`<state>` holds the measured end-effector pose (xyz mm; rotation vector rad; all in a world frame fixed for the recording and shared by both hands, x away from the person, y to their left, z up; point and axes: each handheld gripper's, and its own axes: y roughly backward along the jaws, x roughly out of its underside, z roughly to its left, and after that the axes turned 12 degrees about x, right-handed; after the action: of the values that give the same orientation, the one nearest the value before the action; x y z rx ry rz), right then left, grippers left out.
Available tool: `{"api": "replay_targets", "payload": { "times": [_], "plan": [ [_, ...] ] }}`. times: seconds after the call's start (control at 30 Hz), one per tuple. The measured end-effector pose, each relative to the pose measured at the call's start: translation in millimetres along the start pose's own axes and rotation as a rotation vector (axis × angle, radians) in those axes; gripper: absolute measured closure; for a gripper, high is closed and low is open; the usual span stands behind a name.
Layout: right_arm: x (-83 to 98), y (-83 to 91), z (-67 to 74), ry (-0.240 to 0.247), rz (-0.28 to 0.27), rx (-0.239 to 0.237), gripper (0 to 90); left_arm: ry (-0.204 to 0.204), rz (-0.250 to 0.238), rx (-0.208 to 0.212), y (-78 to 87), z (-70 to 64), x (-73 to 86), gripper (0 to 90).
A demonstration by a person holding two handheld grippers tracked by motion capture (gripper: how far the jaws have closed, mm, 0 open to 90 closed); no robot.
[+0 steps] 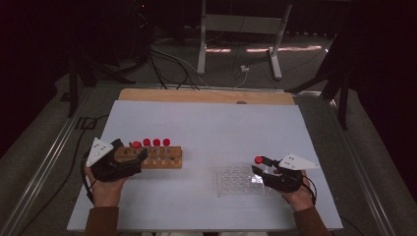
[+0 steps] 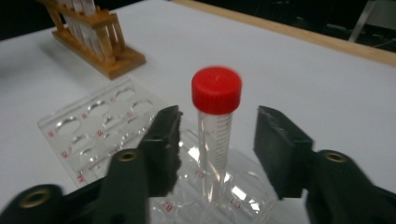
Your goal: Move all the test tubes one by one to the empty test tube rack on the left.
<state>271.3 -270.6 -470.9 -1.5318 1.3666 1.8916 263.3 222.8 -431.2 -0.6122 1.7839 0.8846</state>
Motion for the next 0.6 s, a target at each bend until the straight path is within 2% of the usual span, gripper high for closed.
{"api": "replay_targets", "payload": {
  "times": [0.17,0.4,0.6],
  "plan": [
    [3.0,-3.1,0.9,0.015,0.015,-0.009,64.6,-0.020,0.007,0.019,-3.8,-8.8,-2.9,1.0],
    [5.2,-7.4,4.8,0.043,0.030,0.006,72.5,-0.036,0.006,0.052,-6.9,-21.6,-8.9,1.0],
    [3.3,-6.3,4.0,0.045,0.019,0.009,73.6,-0.048,0.032,0.079,-12.7,-34.2,-13.8,1.1]
  ]
}}
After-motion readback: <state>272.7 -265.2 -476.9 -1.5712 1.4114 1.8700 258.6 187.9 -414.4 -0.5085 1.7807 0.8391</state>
